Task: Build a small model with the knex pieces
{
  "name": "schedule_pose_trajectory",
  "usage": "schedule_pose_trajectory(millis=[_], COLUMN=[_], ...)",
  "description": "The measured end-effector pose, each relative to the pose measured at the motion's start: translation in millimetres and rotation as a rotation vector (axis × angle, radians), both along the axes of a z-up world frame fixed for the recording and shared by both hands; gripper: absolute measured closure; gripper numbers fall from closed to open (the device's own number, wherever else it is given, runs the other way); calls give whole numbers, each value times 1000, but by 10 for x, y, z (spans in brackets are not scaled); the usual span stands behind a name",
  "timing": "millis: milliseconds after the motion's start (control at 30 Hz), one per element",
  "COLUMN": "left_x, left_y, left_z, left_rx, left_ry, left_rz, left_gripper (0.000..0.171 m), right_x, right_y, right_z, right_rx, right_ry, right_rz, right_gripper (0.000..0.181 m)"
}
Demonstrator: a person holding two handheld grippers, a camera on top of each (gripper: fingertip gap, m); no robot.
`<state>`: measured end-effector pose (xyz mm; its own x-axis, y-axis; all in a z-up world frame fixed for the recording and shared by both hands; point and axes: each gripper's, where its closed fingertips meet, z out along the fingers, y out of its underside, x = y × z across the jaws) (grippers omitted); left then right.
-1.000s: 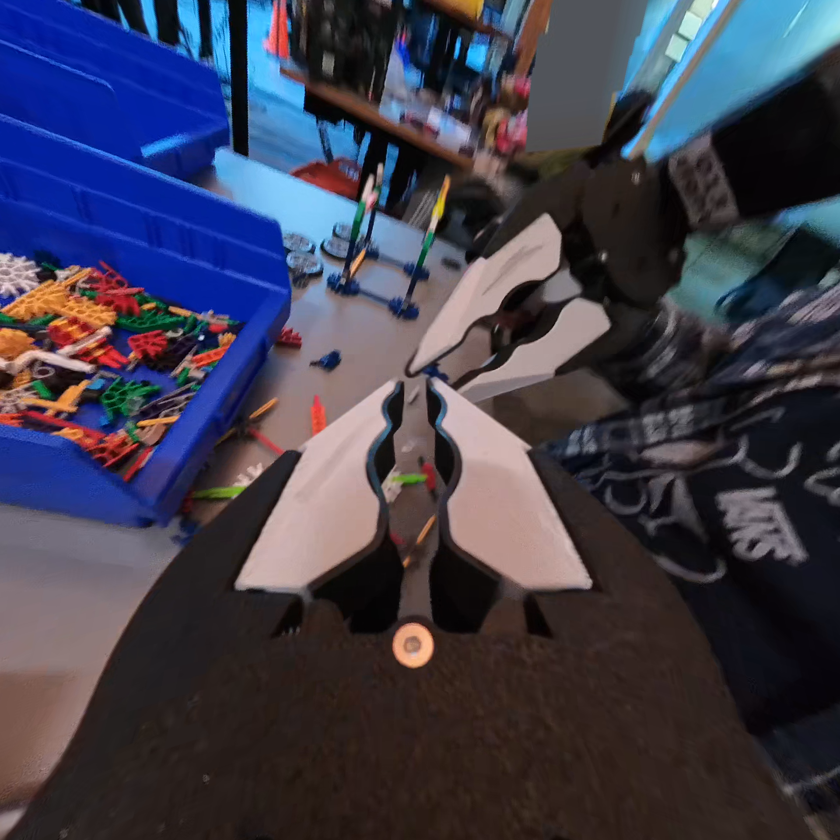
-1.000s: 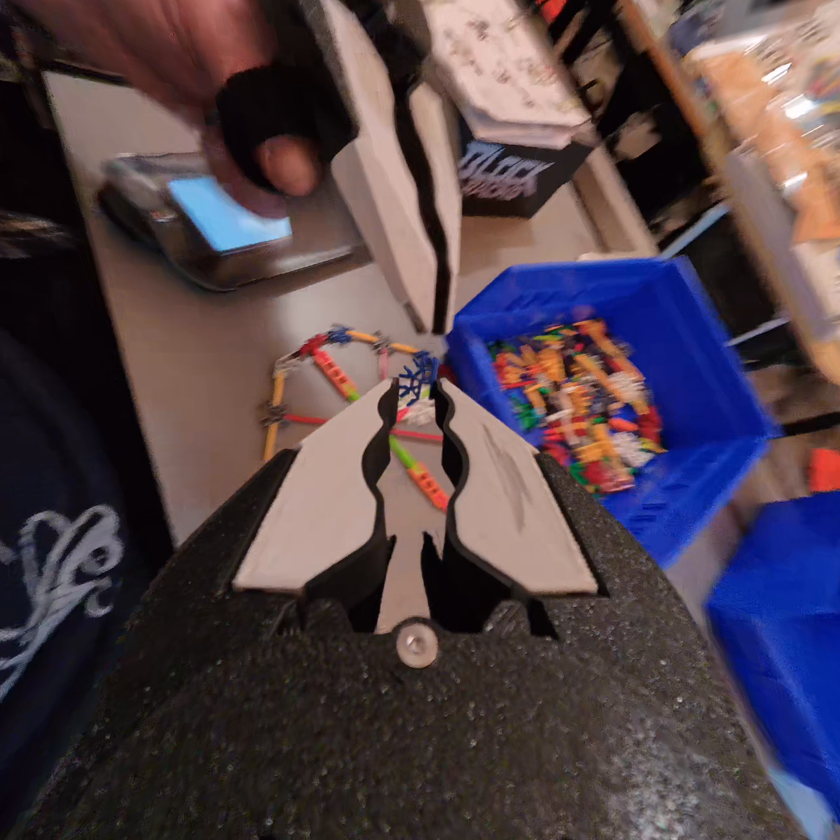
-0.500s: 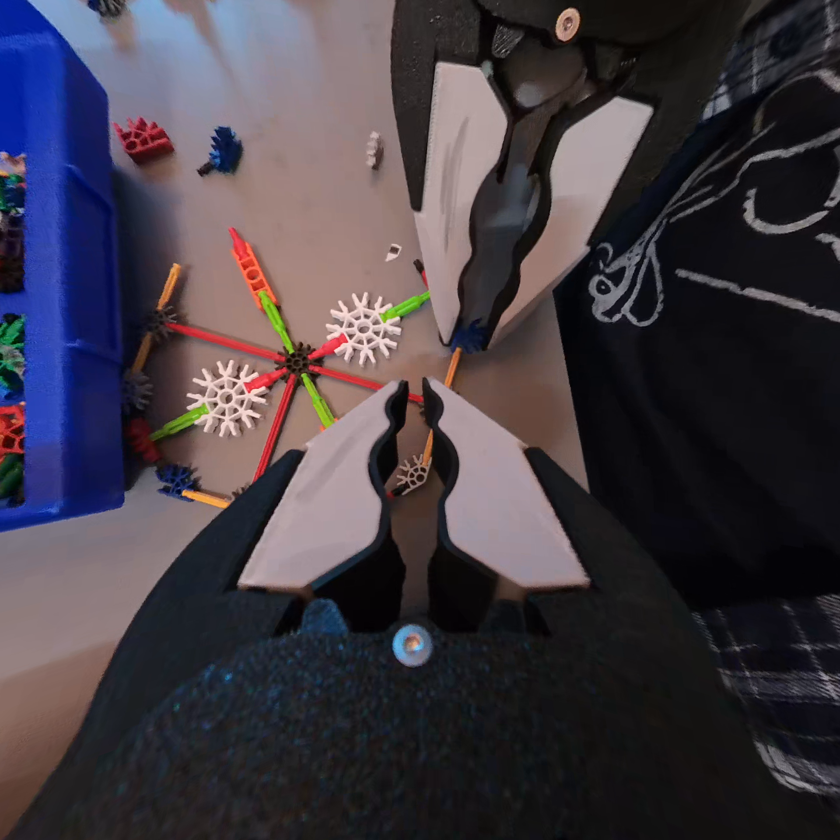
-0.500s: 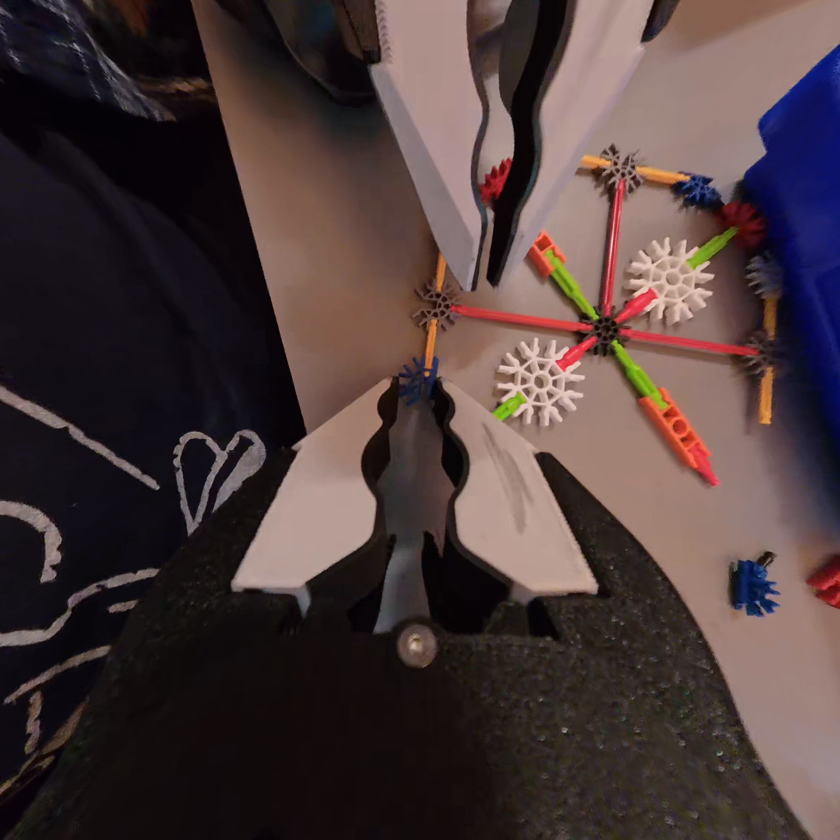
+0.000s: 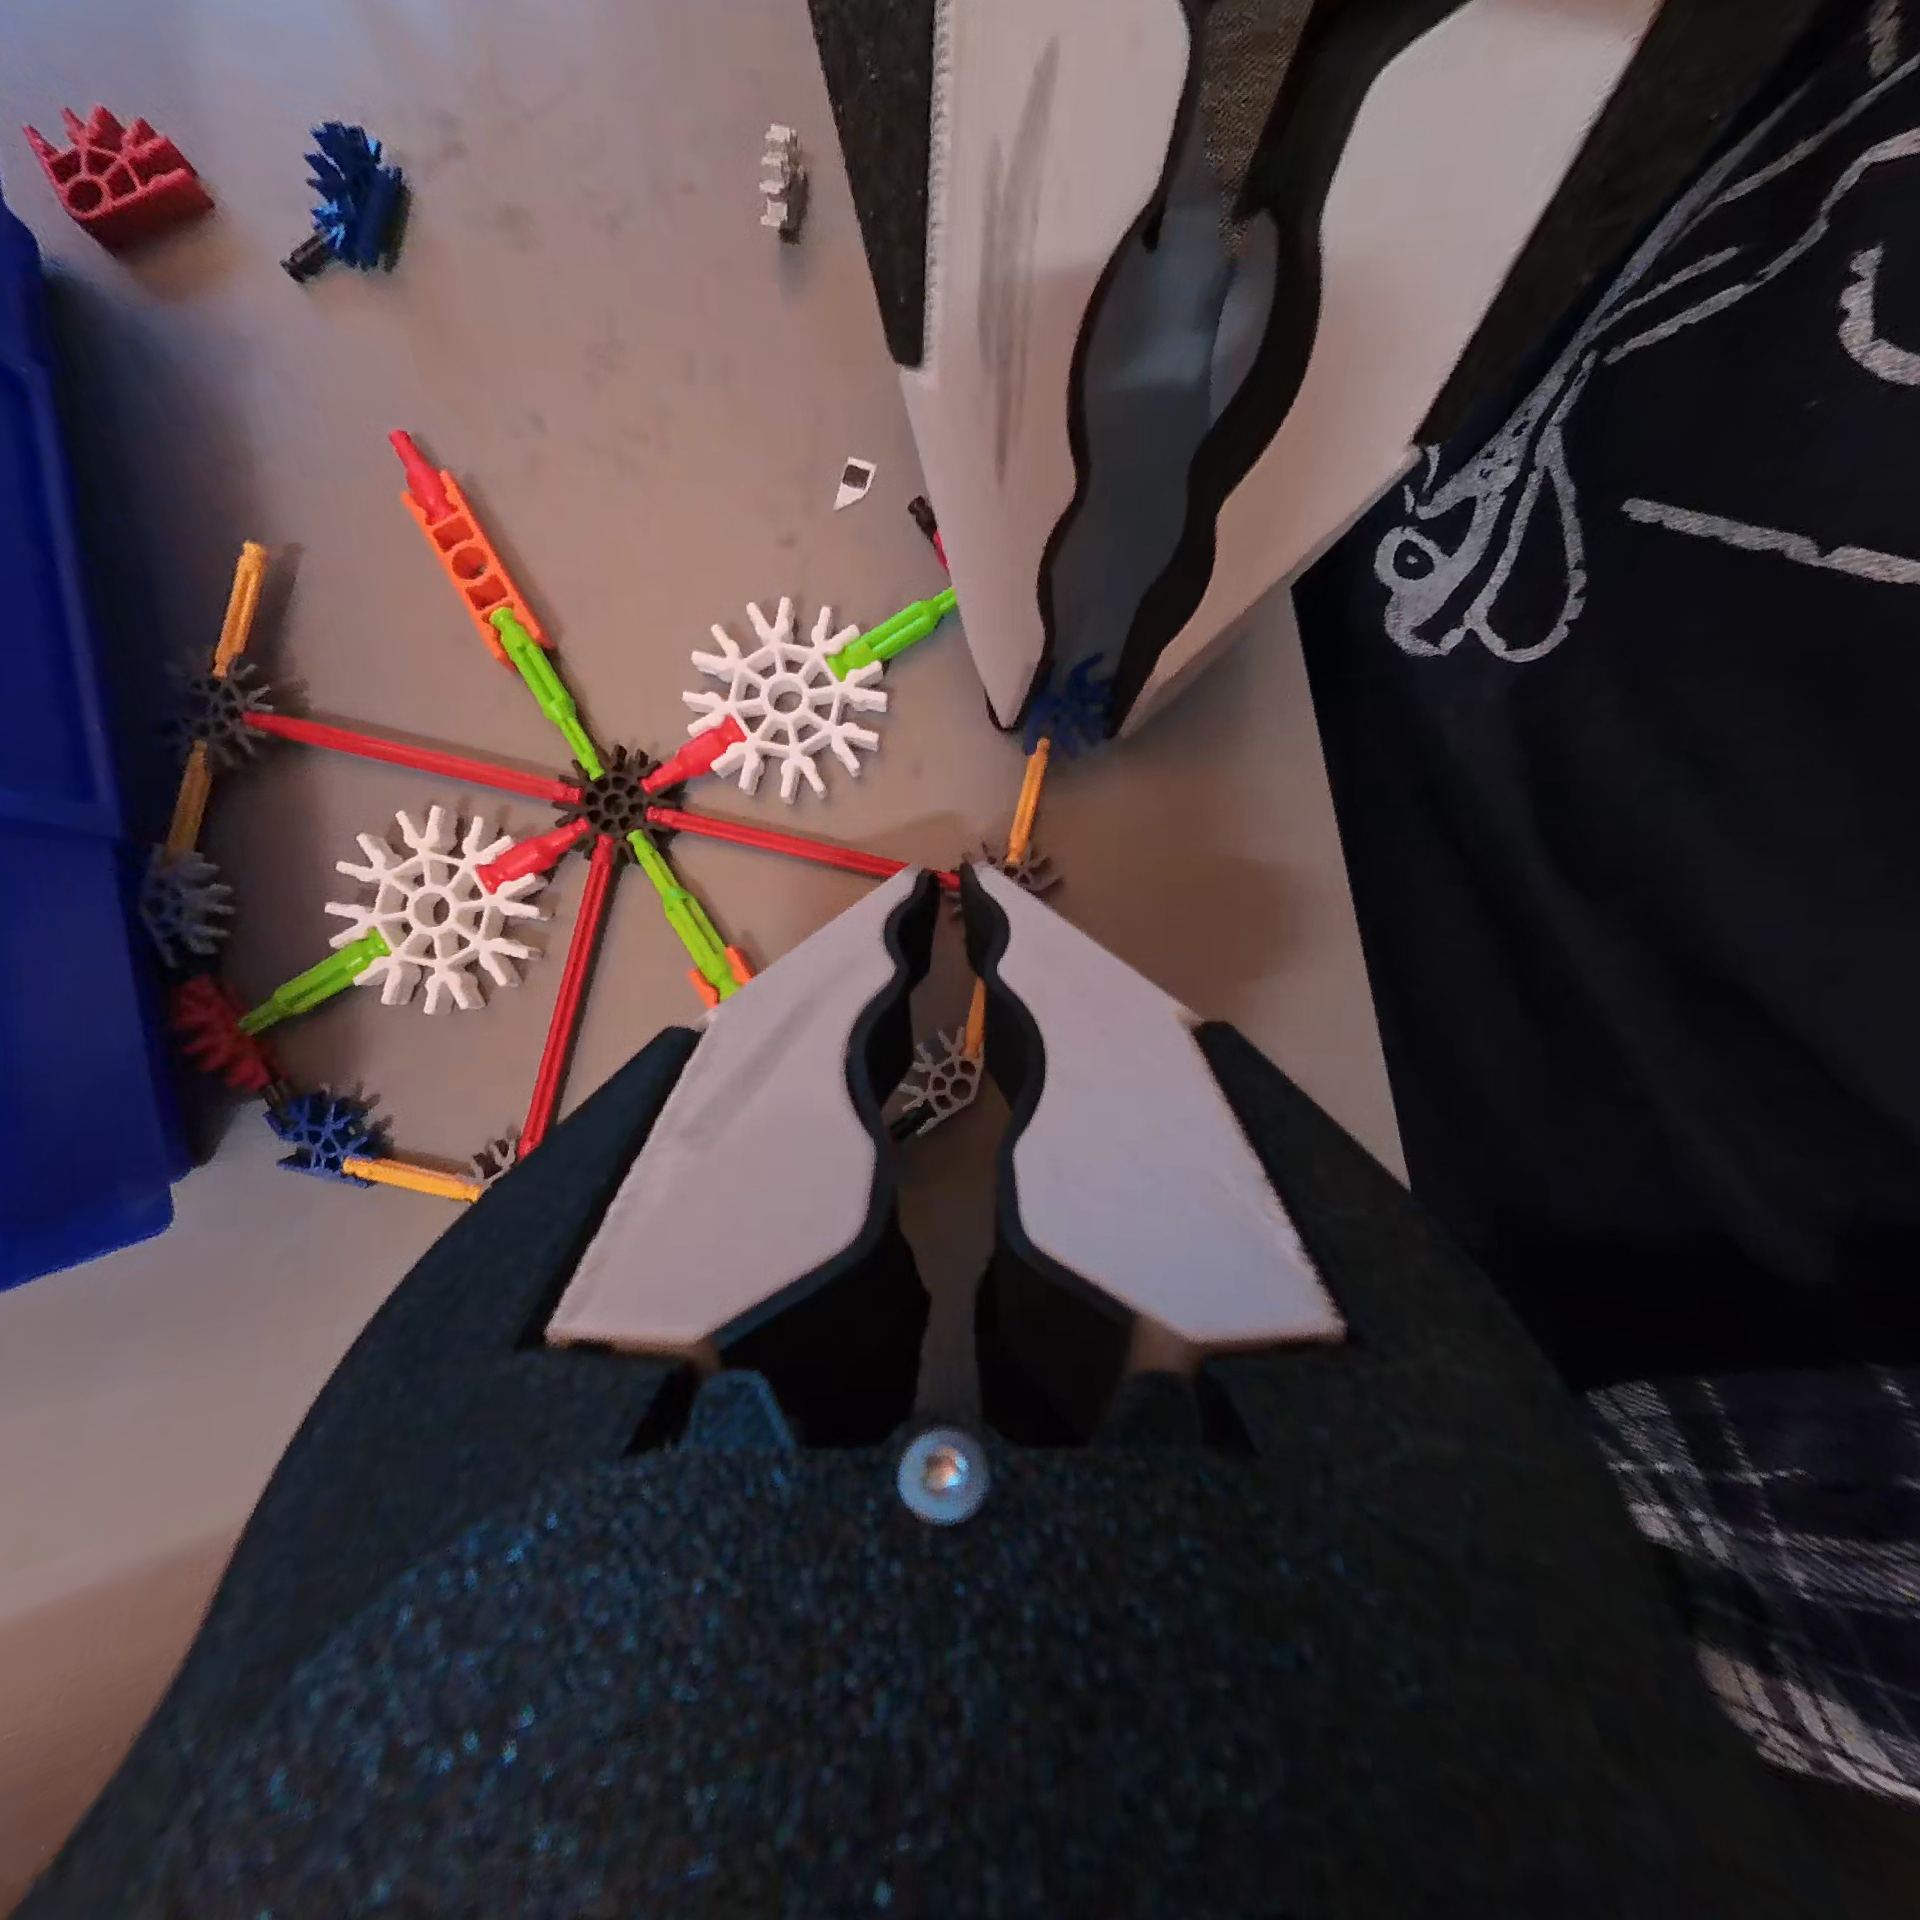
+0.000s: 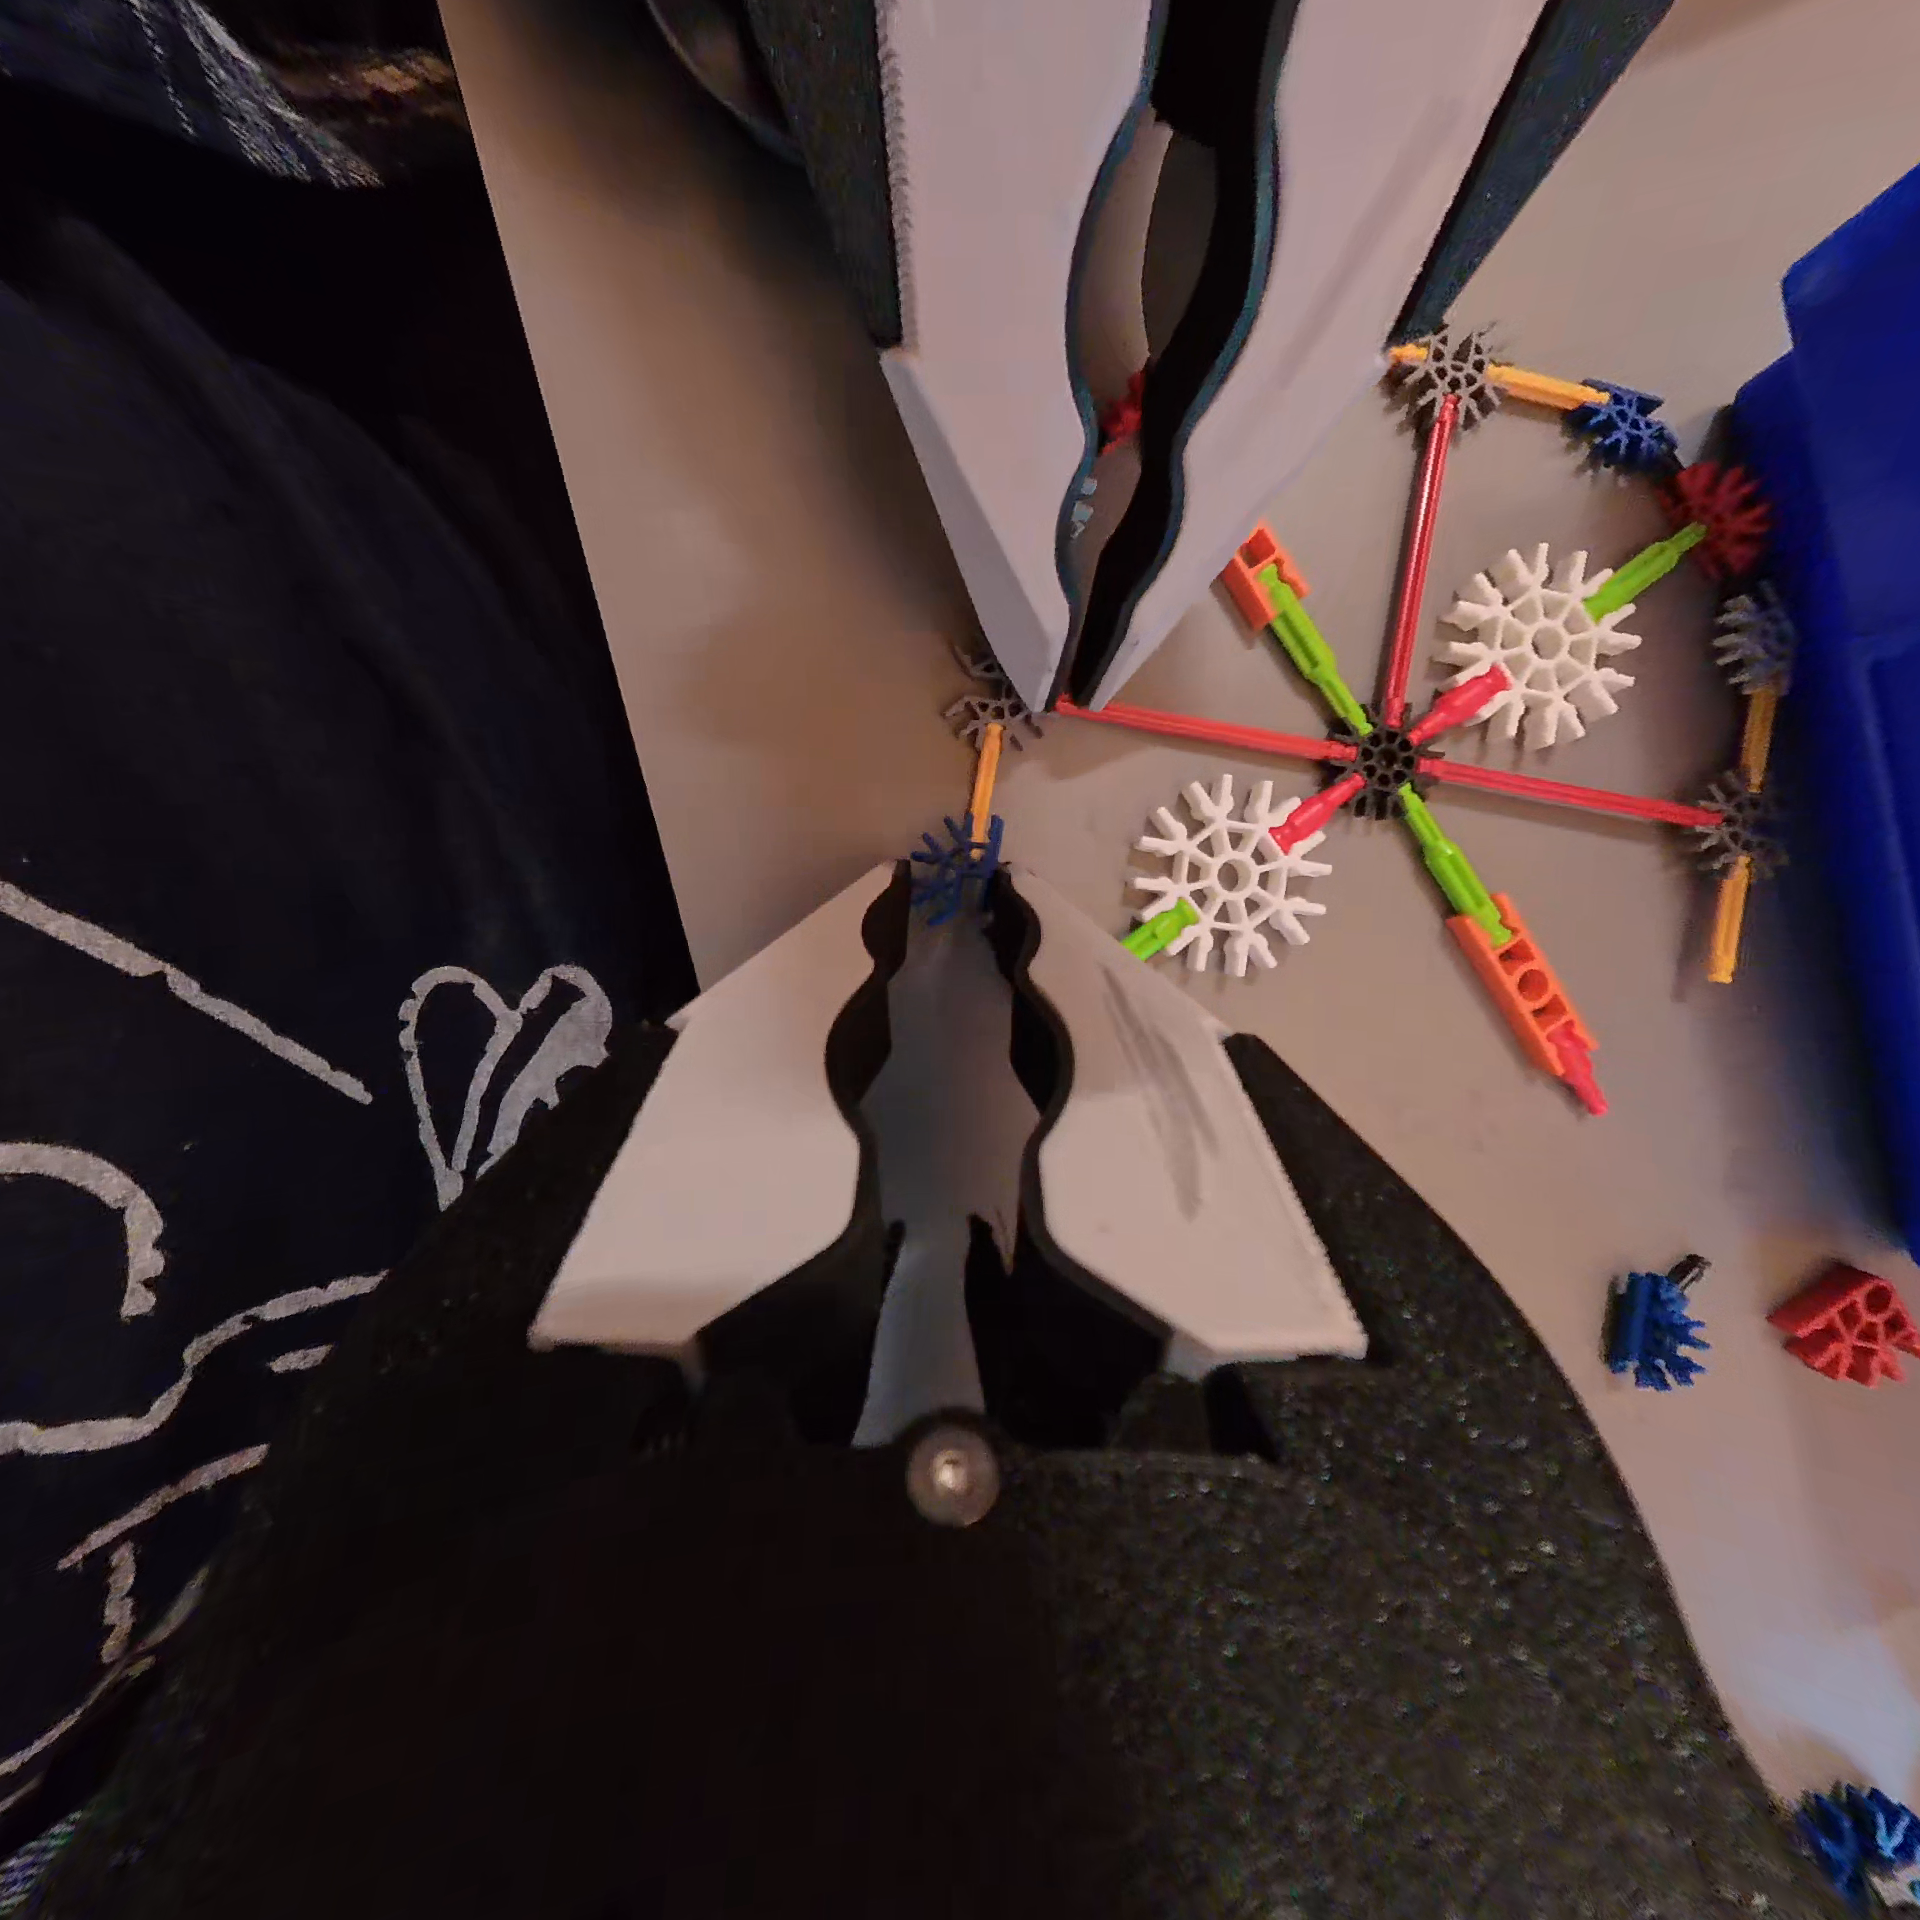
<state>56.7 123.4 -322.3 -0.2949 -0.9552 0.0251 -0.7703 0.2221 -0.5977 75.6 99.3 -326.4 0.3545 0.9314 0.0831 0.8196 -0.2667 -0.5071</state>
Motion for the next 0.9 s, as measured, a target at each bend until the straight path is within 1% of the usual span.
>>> schedule_pose_trajectory(millis=[33, 400, 533, 700, 900], left_x=[-1, -3, 2, -19, -57], left_y=[0, -6, 65, 227, 439], left_z=[0, 24, 157, 366, 612], left_rx=[-1, -17, -37, -47, -21], left_ry=[2, 4, -30, -69, -112], left_rz=[-1, -8, 13, 44, 78], left_gripper=[168, 167, 167, 167, 167], right_x=[7, 34, 33, 31, 30], right_y=[-1, -11, -8, -6, -3], right_z=[0, -1, 0, 0, 0], right_rx=[-5, -20, -20, -23, -28], right_ry=[-2, -33, -28, -30, -26], right_rz=[-7, -6, -7, -3, -4], right_gripper=[166, 166, 166, 166, 166])
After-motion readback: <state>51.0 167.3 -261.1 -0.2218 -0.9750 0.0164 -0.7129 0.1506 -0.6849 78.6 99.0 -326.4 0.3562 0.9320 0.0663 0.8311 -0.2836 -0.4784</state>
